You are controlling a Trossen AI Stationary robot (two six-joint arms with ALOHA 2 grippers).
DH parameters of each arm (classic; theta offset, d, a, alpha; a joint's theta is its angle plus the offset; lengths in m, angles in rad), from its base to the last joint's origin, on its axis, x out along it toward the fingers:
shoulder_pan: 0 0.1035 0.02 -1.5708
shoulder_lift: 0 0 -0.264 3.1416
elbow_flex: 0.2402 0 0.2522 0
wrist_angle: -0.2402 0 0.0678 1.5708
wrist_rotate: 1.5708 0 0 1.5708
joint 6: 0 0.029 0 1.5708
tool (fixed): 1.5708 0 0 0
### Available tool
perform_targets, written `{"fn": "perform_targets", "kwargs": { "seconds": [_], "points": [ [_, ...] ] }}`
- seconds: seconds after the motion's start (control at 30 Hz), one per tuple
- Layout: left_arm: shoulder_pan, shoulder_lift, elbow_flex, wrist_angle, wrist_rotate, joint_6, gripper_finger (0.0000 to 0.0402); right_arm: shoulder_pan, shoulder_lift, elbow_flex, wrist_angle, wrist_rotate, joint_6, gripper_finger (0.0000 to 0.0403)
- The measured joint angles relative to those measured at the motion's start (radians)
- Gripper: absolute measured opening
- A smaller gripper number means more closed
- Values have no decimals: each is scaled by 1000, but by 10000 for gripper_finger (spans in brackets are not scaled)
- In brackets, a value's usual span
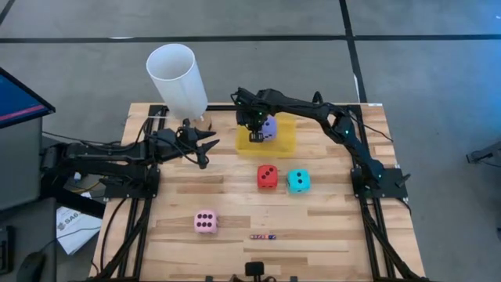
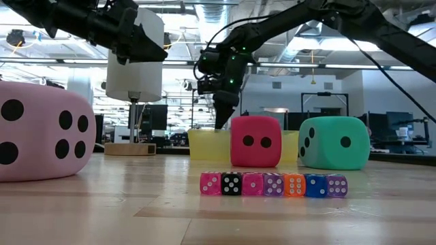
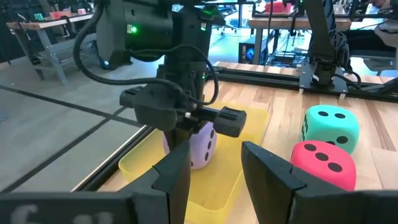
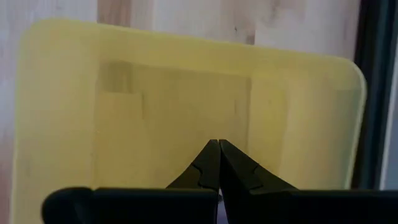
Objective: Pick & Place Dice
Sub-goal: Adjust the big purple dice in the yellow bin
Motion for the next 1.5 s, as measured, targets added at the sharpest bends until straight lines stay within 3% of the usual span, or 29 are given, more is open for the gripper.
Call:
{"fn": "perform_targets", "kwargs": {
  "seconds": [0.13,0.67,1.5],
  "points": [
    [0,0,0,0,0,0,132,-5,0,0,-35,82,0,0],
    [0,0,0,0,0,0,132,-24,-2,0,-178,190,35,0],
    [0,0,0,-4,0,0,132,-79,-3,0,-284,190,80,0]
  ]
}}
